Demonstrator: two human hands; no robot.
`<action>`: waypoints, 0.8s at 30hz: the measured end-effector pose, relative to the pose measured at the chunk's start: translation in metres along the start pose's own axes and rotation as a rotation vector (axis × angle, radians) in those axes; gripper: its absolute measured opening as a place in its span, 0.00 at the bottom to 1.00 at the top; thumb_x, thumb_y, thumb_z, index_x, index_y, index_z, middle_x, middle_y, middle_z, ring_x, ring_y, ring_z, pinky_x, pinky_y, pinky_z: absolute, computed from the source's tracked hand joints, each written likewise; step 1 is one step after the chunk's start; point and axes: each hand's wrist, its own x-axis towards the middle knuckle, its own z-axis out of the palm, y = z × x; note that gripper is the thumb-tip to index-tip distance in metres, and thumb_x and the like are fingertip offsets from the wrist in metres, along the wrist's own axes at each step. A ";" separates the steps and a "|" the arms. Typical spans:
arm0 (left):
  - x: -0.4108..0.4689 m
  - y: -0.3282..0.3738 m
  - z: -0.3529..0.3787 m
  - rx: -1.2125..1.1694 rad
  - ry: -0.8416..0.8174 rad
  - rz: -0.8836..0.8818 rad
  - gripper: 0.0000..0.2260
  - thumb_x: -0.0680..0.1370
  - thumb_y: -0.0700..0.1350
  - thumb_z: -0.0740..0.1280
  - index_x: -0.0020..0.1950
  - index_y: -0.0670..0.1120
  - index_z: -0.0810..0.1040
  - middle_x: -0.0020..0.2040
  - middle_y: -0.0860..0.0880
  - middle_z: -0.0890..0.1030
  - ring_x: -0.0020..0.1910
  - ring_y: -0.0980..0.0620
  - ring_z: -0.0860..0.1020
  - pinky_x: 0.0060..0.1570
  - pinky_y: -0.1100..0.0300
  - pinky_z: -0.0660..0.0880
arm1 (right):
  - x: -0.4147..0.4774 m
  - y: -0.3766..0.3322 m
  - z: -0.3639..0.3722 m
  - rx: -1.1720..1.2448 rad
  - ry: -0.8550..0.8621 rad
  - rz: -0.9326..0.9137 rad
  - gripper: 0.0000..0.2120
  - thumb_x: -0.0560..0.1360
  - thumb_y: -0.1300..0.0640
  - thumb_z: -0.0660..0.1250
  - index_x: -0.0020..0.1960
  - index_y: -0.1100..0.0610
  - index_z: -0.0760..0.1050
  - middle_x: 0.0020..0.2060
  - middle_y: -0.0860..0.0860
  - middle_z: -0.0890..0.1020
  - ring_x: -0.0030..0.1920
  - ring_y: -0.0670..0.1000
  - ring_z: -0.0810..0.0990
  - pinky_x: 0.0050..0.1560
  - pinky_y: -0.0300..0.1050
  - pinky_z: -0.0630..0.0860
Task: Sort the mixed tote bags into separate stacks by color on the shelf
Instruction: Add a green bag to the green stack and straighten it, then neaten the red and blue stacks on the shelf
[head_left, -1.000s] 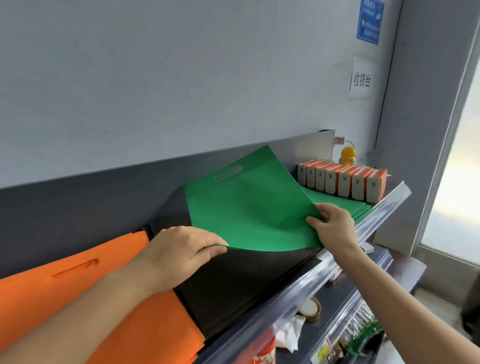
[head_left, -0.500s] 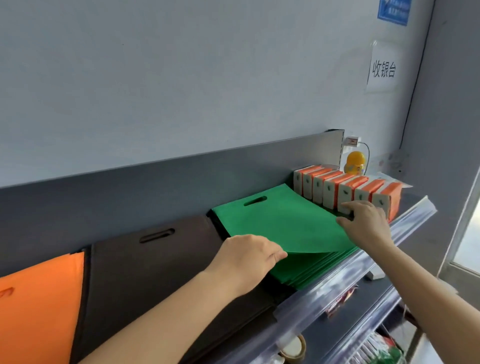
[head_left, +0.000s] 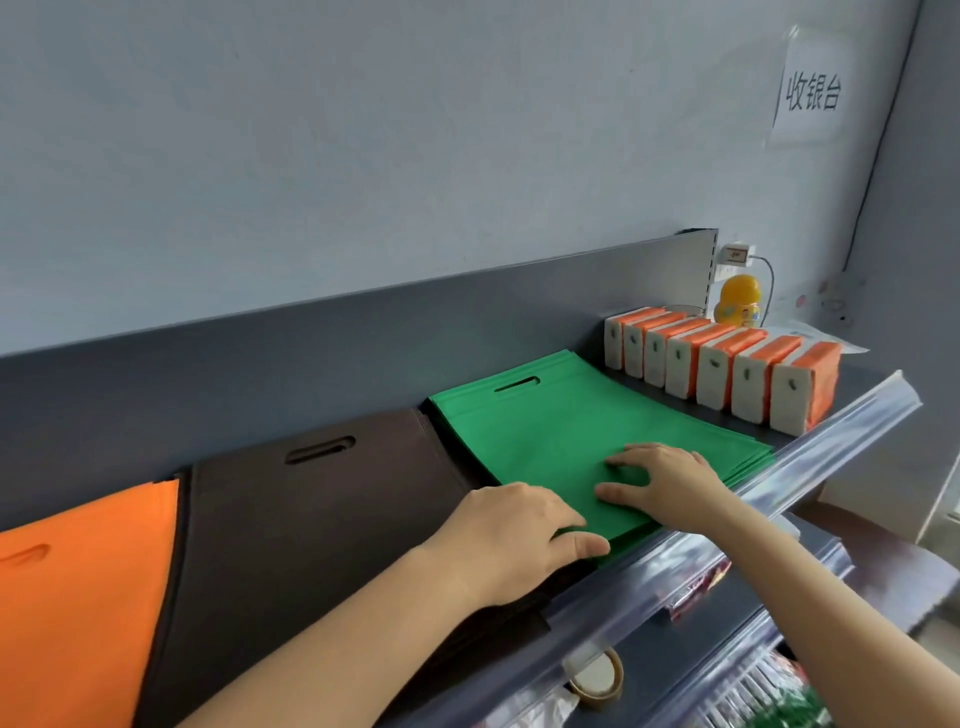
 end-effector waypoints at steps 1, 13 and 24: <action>-0.006 -0.004 -0.005 -0.012 0.028 -0.011 0.26 0.77 0.66 0.51 0.67 0.54 0.72 0.66 0.57 0.73 0.65 0.57 0.69 0.59 0.55 0.69 | -0.001 -0.003 0.000 0.023 0.046 0.003 0.28 0.72 0.35 0.62 0.66 0.48 0.72 0.67 0.49 0.73 0.66 0.52 0.71 0.67 0.52 0.64; -0.230 -0.128 -0.035 0.051 0.212 -0.439 0.14 0.79 0.57 0.58 0.63 0.58 0.75 0.62 0.62 0.75 0.62 0.60 0.72 0.59 0.57 0.70 | -0.059 -0.212 0.033 0.324 0.237 -0.406 0.17 0.73 0.49 0.69 0.61 0.52 0.77 0.59 0.49 0.79 0.61 0.51 0.75 0.60 0.43 0.68; -0.636 -0.196 -0.051 0.135 0.344 -0.921 0.15 0.78 0.60 0.59 0.61 0.58 0.77 0.62 0.61 0.76 0.62 0.59 0.73 0.60 0.57 0.71 | -0.234 -0.528 0.085 0.340 -0.012 -0.759 0.18 0.75 0.50 0.67 0.64 0.52 0.74 0.64 0.49 0.76 0.59 0.53 0.76 0.52 0.39 0.67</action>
